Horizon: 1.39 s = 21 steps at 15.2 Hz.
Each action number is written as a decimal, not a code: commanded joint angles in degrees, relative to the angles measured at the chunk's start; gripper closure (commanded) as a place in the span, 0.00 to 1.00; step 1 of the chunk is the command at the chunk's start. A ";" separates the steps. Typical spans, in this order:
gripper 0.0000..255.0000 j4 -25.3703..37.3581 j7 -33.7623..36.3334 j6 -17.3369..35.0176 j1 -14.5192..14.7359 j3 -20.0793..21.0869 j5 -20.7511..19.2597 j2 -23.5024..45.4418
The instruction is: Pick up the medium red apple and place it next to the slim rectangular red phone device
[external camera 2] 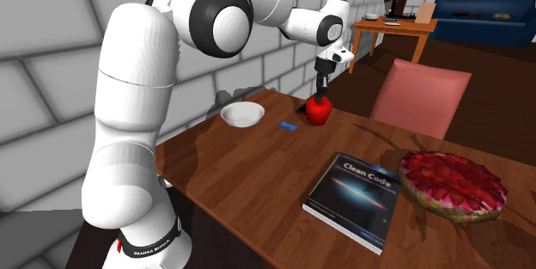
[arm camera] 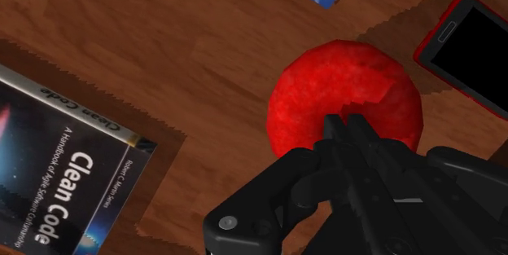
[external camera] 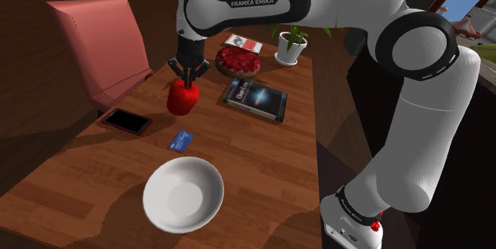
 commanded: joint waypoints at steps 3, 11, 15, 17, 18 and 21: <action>1.00 -1.02 -0.02 1.25 -0.04 -0.06 -0.07 0.22; 0.00 -1.00 -0.02 1.25 -0.04 -0.06 -0.07 0.23; 0.00 0.28 -0.12 -0.47 -0.10 0.00 0.09 -0.23; 0.00 3.19 -0.29 -4.02 -0.16 0.10 0.32 -0.90; 0.00 4.46 -0.34 -5.46 -0.16 0.12 0.39 -1.08; 0.00 4.46 -0.34 -5.46 -0.16 0.12 0.39 -1.08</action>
